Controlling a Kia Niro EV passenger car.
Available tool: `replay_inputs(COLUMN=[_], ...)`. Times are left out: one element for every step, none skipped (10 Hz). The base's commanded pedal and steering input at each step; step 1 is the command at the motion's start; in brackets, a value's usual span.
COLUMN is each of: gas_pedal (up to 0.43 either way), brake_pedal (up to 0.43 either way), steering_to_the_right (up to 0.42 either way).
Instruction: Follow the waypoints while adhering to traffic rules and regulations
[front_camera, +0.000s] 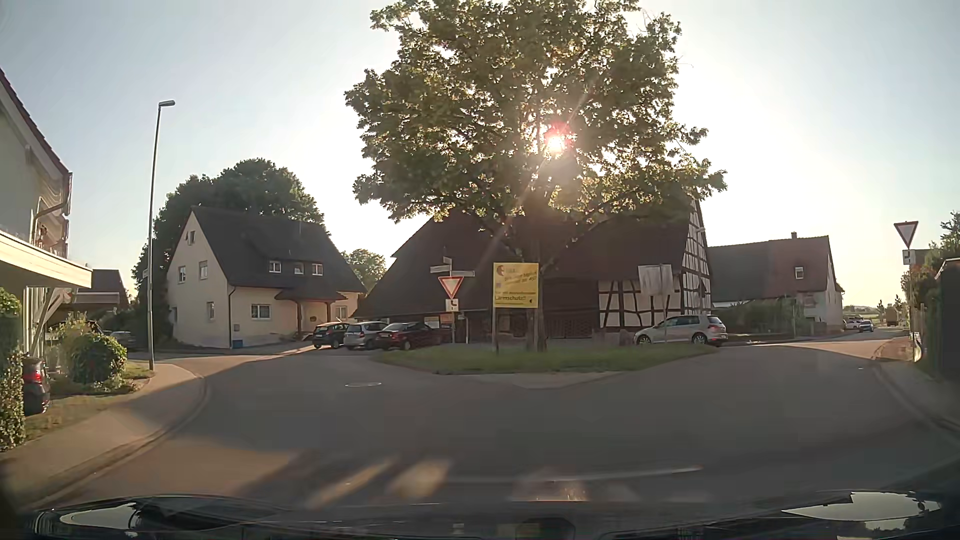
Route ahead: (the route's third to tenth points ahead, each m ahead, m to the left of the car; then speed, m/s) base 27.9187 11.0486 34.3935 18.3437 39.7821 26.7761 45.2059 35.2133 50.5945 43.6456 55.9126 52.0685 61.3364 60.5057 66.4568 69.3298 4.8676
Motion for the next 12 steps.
replay_inputs(gas_pedal=[0.079, 0.079, 0.079, 0.079, 0.079, 0.079, 0.079, 0.079, 0.079, 0.079, 0.079, 0.067], brake_pedal=[0.000, 0.000, 0.000, 0.000, 0.000, 0.000, 0.000, 0.000, 0.000, 0.000, 0.000, 0.000], steering_to_the_right=[-0.106, -0.114, -0.117, -0.122, -0.126, -0.126, -0.126, -0.125, -0.124, -0.124, -0.122, -0.118])
